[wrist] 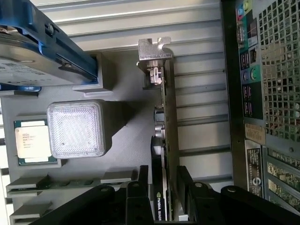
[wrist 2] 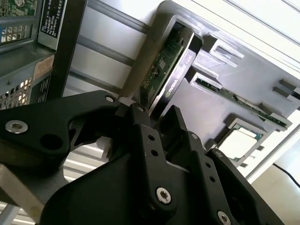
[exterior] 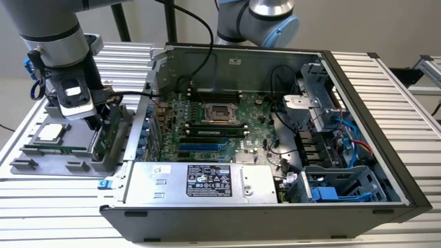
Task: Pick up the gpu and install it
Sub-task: 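Pick up the gpu and move the gpu toward the slot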
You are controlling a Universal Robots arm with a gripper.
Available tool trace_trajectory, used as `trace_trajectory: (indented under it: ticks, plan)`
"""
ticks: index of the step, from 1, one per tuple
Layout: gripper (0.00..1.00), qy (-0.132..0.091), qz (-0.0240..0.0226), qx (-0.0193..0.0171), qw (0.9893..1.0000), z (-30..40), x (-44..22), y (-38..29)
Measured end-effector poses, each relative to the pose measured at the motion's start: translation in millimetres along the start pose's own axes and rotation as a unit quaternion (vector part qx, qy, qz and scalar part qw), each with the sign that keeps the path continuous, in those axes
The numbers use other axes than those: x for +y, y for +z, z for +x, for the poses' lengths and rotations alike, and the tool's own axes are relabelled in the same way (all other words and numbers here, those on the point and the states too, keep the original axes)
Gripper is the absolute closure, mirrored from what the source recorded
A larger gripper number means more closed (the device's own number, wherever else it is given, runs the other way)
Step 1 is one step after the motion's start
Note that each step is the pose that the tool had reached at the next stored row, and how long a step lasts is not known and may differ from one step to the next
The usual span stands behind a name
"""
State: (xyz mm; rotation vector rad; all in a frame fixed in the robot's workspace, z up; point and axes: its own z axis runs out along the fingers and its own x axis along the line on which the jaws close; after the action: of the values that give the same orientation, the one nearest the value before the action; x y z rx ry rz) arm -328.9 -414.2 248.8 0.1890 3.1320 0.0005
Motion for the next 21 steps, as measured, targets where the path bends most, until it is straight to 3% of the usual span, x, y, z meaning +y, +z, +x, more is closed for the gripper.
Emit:
trace_trajectory:
  ticks: [21]
  plan:
    - [0.0,0.0,0.0001,0.0001,1.0,0.3,0.0,8.9]
